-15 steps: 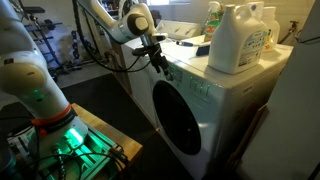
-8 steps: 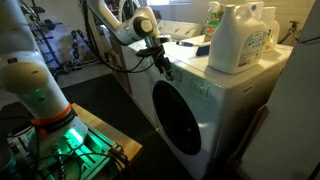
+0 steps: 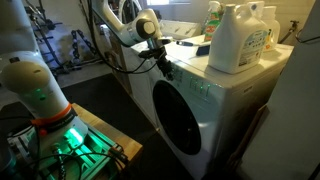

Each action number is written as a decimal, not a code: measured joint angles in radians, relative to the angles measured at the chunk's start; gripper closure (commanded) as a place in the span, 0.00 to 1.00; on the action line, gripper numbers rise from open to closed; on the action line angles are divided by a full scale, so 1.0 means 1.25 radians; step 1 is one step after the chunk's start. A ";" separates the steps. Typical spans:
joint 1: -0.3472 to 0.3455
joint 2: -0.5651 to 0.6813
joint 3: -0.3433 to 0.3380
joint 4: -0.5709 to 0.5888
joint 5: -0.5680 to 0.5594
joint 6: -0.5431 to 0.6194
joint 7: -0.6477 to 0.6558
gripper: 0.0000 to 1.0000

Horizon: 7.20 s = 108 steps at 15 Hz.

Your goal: Turn the knob of the washing machine on the right clockwise twice

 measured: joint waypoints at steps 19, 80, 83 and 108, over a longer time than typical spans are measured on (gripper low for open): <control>-0.449 0.039 0.262 0.042 1.001 -0.142 -0.846 0.69; -0.602 -0.193 0.658 -0.165 -0.398 0.040 0.192 0.00; -0.607 -0.121 0.662 -0.124 -0.456 -0.002 0.255 0.00; -0.079 0.017 0.043 -0.044 -0.091 0.137 -0.008 0.69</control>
